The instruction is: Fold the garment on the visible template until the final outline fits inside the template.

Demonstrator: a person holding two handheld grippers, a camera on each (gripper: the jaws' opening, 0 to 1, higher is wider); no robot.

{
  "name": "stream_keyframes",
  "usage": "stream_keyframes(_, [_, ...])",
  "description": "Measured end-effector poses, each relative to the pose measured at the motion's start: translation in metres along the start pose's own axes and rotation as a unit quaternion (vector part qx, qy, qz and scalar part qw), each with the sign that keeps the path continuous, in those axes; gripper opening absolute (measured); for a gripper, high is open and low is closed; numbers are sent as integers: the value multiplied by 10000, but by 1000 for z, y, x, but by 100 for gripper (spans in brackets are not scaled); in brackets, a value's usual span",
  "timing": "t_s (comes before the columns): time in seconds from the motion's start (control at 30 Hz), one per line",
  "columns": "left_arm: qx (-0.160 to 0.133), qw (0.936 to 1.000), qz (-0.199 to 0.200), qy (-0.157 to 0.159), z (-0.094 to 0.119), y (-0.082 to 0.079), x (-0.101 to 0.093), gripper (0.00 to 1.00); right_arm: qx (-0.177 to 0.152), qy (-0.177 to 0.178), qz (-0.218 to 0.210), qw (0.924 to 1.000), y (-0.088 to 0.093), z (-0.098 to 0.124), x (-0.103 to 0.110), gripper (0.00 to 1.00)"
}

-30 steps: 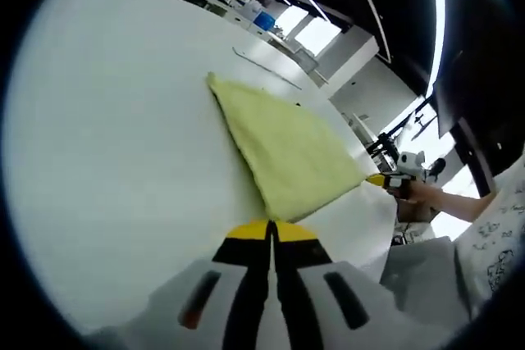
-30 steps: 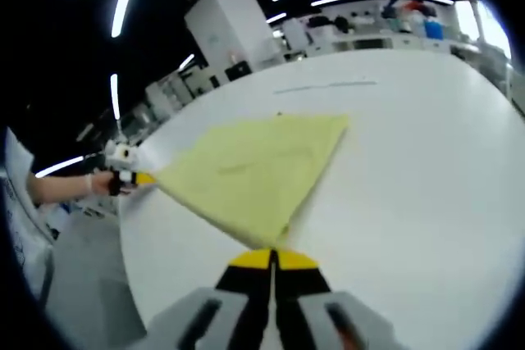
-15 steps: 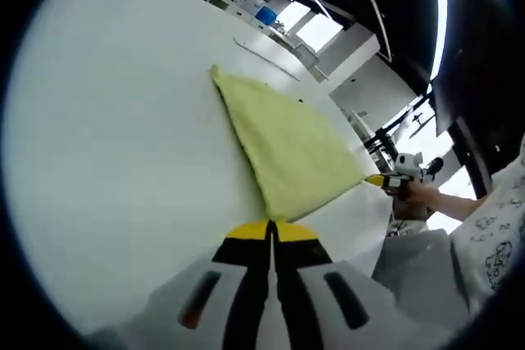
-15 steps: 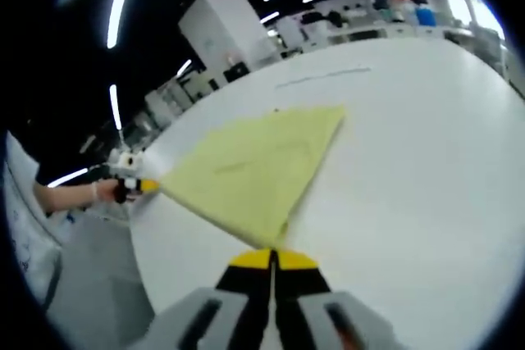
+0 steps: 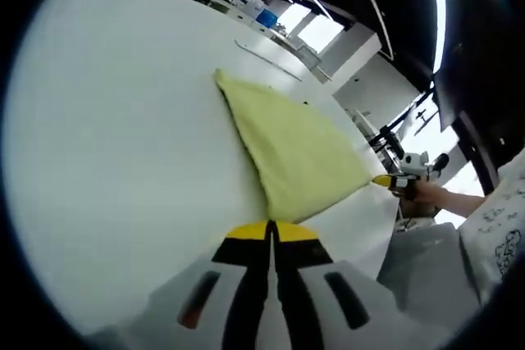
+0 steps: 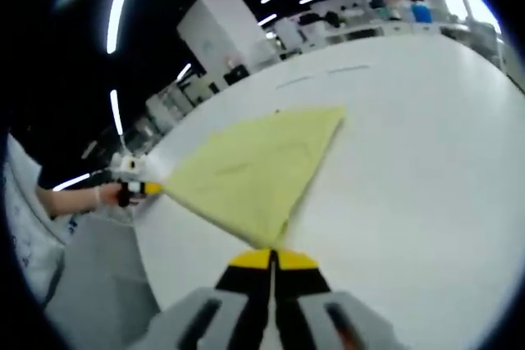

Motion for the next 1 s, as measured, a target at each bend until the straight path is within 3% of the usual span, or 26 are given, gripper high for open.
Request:
stream_keyframes(0.2, [-368,9993,56,81,9,-14,-10,0,-314,143,47,9994,-18,15,-3,0])
stream_keyframes(0.27, [-509,9986,-108,35,13,-23,-14,0,-417,153,104,9990,-26,22,-1,0])
stream_keyframes(0.37, [-785,9968,-110,86,19,-36,-22,4,-529,137,195,9983,-36,32,5,6])
stream_keyframes(0.47, [-1128,9934,-165,93,23,-48,-36,17,-544,118,232,9982,-39,41,8,21])
stream_keyframes(0.57, [-1216,9914,-476,26,24,-52,-47,39,-534,128,363,9978,-38,52,13,36])
stream_keyframes(0.7, [-1245,9908,-520,-88,21,-55,-49,83,-556,236,443,9972,-37,59,17,63])
stream_keyframes(0.73, [-1283,9905,-475,-150,20,-55,-50,89,-625,250,418,9969,-38,59,17,71])
stream_keyframes(0.87, [-1415,9880,-581,-205,17,-57,-54,98,-721,270,419,9961,-43,47,21,96])
stream_keyframes(0.97, [-1527,9854,-718,-230,19,-60,-58,99,-716,210,605,9954,-48,39,30,99])
stream_keyframes(1.0, [-1404,9850,-985,-192,18,-60,-59,99,-862,136,682,9938,-53,35,38,99])
Point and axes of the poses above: the point that each gripper's makers call its tool centre point, and the gripper's own axes: z roughly backward along the fingers, x roughly to its left, y roughly out of its underside, the point moved 3 cm from there along z, roughly backward along the fingers, and after that the axes turned 11 degrees about -x, right-handed, at the moved point
